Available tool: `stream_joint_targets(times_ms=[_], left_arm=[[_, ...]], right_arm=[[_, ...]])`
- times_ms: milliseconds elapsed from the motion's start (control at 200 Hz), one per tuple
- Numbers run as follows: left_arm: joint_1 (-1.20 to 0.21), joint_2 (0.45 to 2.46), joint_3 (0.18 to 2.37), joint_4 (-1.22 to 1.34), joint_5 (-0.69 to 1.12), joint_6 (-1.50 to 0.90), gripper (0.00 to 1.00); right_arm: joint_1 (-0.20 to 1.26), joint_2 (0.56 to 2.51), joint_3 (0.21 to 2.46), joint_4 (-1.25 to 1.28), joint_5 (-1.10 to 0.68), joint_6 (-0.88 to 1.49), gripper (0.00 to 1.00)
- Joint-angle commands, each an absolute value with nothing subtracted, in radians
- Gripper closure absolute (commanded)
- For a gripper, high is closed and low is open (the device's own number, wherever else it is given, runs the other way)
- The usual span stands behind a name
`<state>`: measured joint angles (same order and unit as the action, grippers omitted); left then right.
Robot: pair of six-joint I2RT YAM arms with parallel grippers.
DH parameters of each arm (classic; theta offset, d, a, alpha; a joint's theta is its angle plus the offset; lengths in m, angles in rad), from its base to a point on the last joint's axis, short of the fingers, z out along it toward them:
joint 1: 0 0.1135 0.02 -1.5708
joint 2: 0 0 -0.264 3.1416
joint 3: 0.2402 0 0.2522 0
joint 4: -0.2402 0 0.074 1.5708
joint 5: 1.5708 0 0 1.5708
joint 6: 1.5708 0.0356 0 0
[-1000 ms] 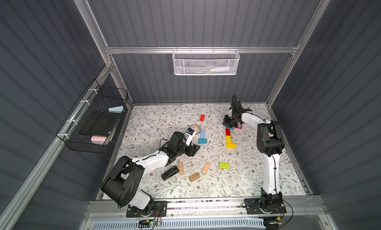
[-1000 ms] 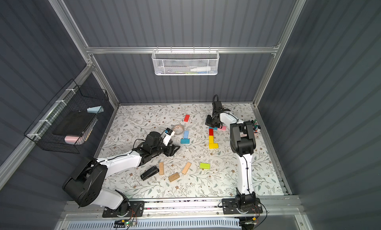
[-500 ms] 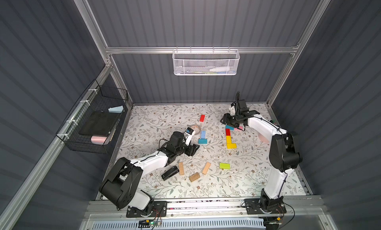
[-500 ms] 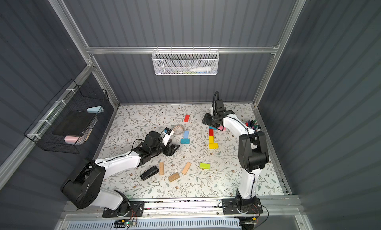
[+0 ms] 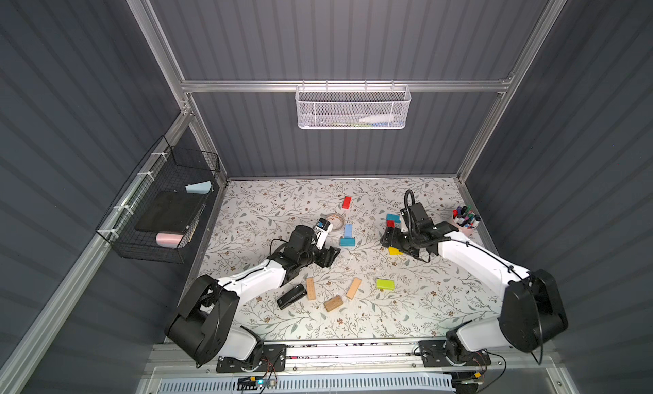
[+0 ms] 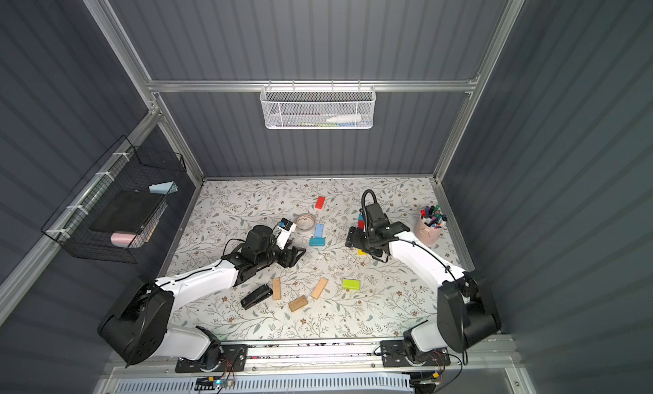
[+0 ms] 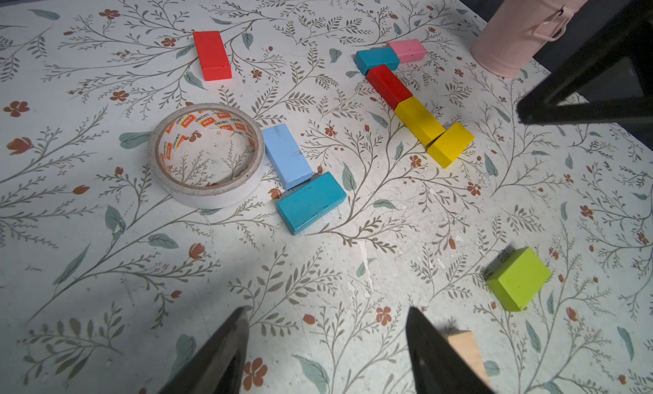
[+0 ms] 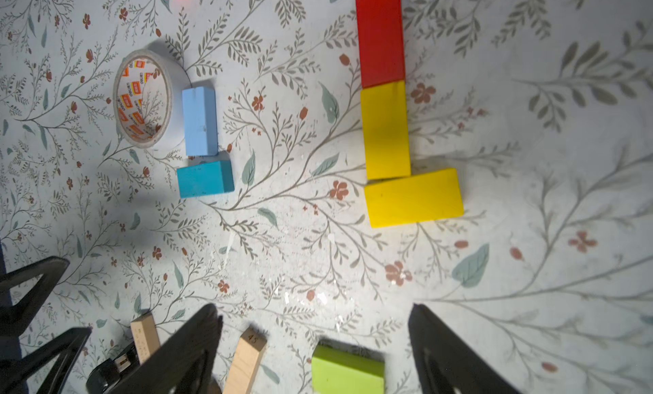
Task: Assemble the letter c with building blocks
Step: Pick up the building block from the center of the board.
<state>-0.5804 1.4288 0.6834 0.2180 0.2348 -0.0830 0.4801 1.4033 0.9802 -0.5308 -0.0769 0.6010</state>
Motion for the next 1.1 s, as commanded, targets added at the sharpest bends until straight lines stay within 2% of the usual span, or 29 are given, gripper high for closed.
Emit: stream_joint_targets(times_ms=[0, 250, 490, 620, 836, 1091], left_arm=[[-0.577, 1.392, 0.696, 0.178, 0.232, -0.084, 0.31], [-0.577, 1.394, 0.716, 0.122, 0.257, -0.083, 0.33], [-0.577, 1.388, 0.716, 0.128, 0.349, -0.058, 0.35], [-0.577, 1.396, 0.716, 0.145, 0.396, -0.019, 0.31], [-0.577, 1.399, 0.712, 0.161, 0.447, -0.004, 0.29], [-0.577, 1.4, 0.709, 0.169, 0.469, 0.015, 0.3]], right_arm=[[0.546, 1.373, 0.948, -0.598, 0.005, 0.714, 0.1], [0.706, 1.41, 0.944, -0.659, 0.073, 0.82, 0.06], [0.786, 1.483, 0.947, -0.708, 0.133, 0.895, 0.01], [0.798, 1.504, 0.937, -0.709, 0.129, 0.899, 0.01], [0.798, 1.521, 0.923, -0.696, 0.11, 0.888, 0.14], [0.796, 1.516, 0.88, -0.682, 0.101, 0.847, 0.15]])
